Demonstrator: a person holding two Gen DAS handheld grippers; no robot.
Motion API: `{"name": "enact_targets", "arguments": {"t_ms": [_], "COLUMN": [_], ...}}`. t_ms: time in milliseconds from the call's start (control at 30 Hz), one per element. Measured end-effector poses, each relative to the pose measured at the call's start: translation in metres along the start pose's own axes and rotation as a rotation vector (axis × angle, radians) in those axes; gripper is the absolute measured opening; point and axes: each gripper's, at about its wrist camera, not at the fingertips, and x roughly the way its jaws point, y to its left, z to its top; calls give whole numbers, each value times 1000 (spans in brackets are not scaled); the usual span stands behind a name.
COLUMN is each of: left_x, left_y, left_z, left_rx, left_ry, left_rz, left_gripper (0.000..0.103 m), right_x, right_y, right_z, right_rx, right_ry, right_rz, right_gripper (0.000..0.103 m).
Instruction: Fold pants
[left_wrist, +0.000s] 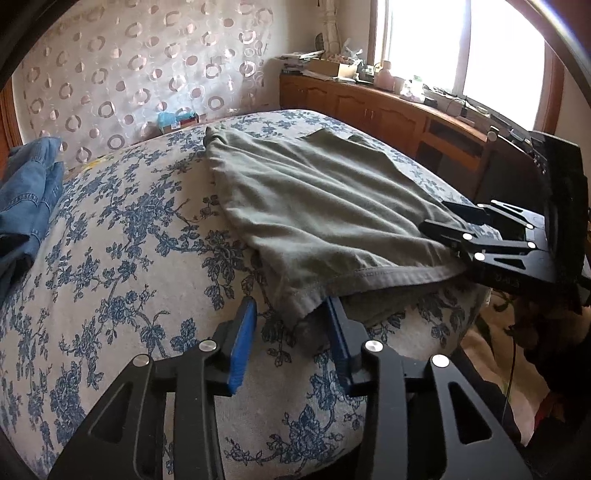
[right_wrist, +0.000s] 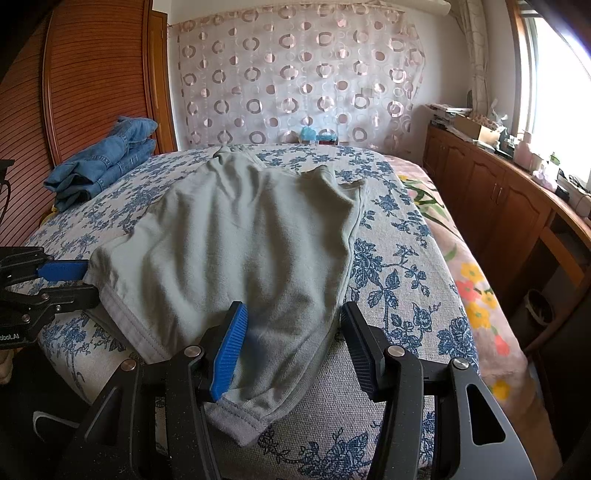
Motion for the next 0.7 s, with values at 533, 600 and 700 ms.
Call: {"name": "enact_targets", "arguments": {"t_ms": [533, 600, 700], "left_x": [-20, -24, -32], "left_y": [-7, -7, -6], "left_z": [-1, -2, -7], "left_rx": [26, 25, 17], "left_ry": [-58, -61, -64], "left_rz": [-14, -21, -30], "left_gripper": [5, 5, 5], "right_x": [1, 1, 1], "right_y": [-2, -2, -2], "right_z": [-2, -2, -2], "right_rx": [-6, -9, -12], "right_ry": [-11, -12, -13], "right_rz": [4, 5, 9], "right_gripper": [55, 55, 55]}}
